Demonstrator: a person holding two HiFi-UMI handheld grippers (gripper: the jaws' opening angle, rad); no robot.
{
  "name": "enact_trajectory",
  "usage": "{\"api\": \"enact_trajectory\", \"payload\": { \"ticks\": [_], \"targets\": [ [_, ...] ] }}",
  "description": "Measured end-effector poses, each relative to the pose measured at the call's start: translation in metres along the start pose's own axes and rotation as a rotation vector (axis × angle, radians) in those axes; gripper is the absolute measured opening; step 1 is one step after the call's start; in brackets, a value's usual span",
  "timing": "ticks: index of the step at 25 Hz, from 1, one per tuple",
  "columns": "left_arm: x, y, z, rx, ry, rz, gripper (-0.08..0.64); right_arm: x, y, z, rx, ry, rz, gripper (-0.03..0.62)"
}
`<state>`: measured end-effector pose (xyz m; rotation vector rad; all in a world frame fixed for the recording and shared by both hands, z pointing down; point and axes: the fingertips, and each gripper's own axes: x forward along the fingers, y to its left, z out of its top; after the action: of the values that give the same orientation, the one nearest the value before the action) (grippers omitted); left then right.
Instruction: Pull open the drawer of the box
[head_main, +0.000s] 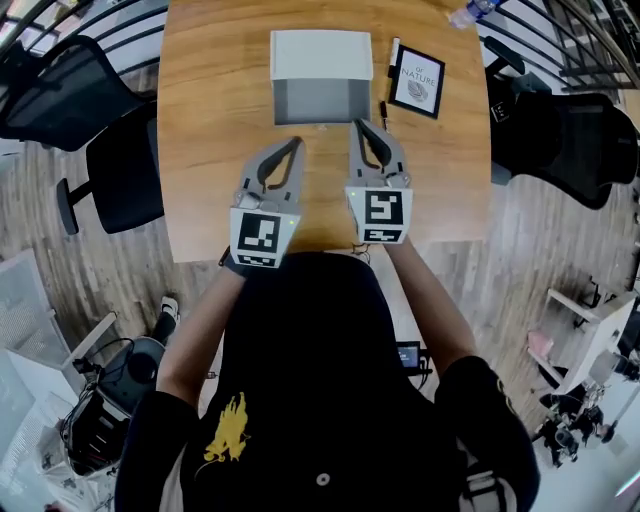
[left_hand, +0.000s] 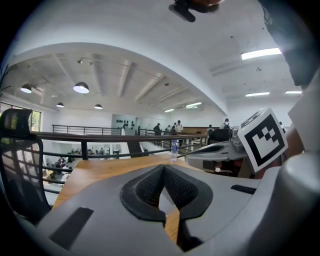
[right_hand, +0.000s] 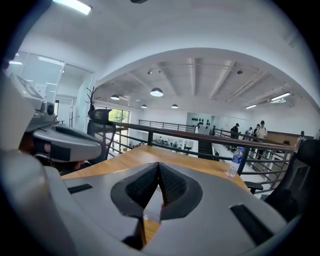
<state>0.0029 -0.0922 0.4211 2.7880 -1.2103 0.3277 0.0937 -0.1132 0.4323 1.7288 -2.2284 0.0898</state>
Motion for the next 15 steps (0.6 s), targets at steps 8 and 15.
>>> {"api": "enact_trajectory", "payload": {
  "ticks": [8,15],
  "targets": [
    [-0.002,0.002,0.025,0.003,-0.032,-0.01,0.018,-0.01,-0.009,0.03,0.006,-0.038,-0.006,0.0],
    [-0.004,0.006,0.051,0.026,-0.088,-0.01,0.018,-0.017,-0.007,0.059,-0.003,-0.084,0.008,-0.001]
  ]
}}
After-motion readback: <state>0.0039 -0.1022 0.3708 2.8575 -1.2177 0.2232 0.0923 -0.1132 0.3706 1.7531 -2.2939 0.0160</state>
